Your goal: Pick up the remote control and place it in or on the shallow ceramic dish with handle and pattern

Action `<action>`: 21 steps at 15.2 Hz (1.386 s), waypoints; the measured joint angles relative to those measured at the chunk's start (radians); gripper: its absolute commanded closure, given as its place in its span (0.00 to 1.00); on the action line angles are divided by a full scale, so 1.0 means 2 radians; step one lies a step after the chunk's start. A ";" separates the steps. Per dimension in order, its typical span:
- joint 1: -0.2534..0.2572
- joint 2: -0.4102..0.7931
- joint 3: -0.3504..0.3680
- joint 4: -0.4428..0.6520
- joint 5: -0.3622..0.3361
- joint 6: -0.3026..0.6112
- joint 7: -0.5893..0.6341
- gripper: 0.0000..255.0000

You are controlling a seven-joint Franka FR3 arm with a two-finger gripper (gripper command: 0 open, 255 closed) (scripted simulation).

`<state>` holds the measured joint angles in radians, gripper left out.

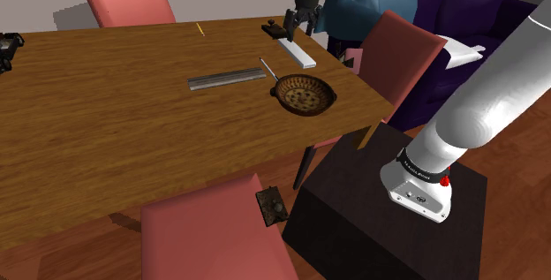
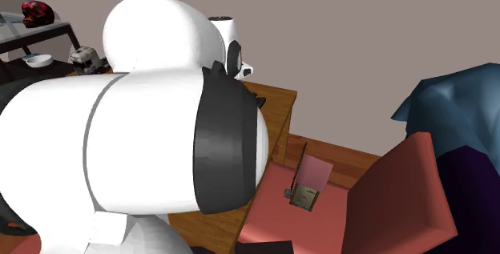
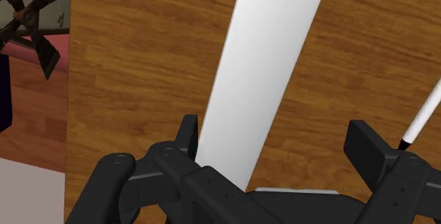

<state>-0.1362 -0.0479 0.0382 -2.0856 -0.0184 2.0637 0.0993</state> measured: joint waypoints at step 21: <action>-0.008 0.070 -0.008 0.004 -0.004 0.056 0.014 1.00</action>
<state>-0.1531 0.0919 0.0215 -2.0775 -0.0256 2.1764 0.1277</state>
